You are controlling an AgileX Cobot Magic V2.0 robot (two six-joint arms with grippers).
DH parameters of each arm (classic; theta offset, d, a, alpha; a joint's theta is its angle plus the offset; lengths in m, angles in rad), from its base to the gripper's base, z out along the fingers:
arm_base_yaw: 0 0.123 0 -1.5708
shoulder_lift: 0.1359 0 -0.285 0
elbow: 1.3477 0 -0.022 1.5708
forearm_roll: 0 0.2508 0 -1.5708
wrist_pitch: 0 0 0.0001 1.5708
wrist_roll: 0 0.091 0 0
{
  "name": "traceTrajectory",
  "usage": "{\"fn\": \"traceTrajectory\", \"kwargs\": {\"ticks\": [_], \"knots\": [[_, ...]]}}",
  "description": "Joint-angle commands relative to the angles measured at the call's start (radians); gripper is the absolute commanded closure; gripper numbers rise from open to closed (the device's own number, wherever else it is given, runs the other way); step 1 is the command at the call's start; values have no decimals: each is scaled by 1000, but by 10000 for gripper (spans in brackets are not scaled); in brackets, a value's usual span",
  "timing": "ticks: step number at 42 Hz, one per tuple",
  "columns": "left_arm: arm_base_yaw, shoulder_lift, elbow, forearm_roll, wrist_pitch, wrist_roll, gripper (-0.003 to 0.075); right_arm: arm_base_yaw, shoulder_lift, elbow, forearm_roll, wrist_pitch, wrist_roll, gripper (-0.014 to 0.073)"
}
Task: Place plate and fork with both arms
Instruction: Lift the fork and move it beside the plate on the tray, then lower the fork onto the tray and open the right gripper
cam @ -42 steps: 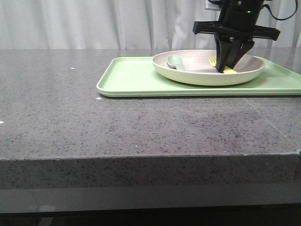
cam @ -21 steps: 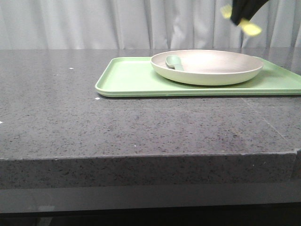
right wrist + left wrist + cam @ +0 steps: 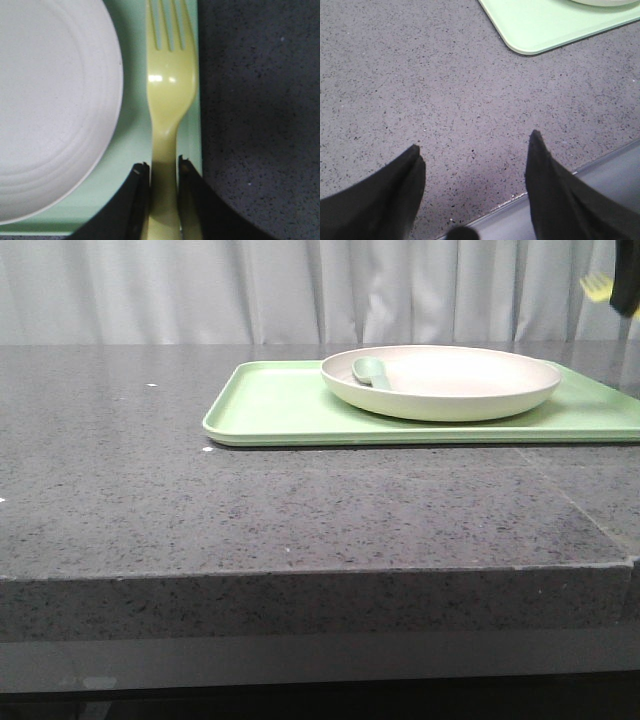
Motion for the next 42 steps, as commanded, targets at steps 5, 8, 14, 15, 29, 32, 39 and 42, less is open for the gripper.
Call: {"fn": "traceTrajectory", "kwargs": {"ticks": [5, 8, 14, 15, 29, 32, 39, 42], "knots": [[3, -3, -28, -20, -59, 2, 288, -4, 1, 1, 7, -90, -17, 517], [3, -3, -28, -20, -59, 2, 288, -4, 25, 1, 7, -105, -17, 517], [3, -3, -28, -20, -59, 2, 288, -4, 68, 1, 9, -133, -17, 517], [3, -3, -28, -20, -59, 2, 288, -4, 75, 1, 9, -133, -17, 517], [3, -3, -28, -20, -65, 2, 288, -4, 116, 1, 29, -129, -51, 512], [3, -3, -28, -20, -65, 2, 288, -4, 116, 1, 29, -129, -51, 479], [3, -3, -28, -20, -65, 2, 288, -4, 114, 1, 29, -127, -51, 289], [3, -3, -28, -20, -65, 2, 288, -4, 105, 1, 29, -118, -51, 234]]}}
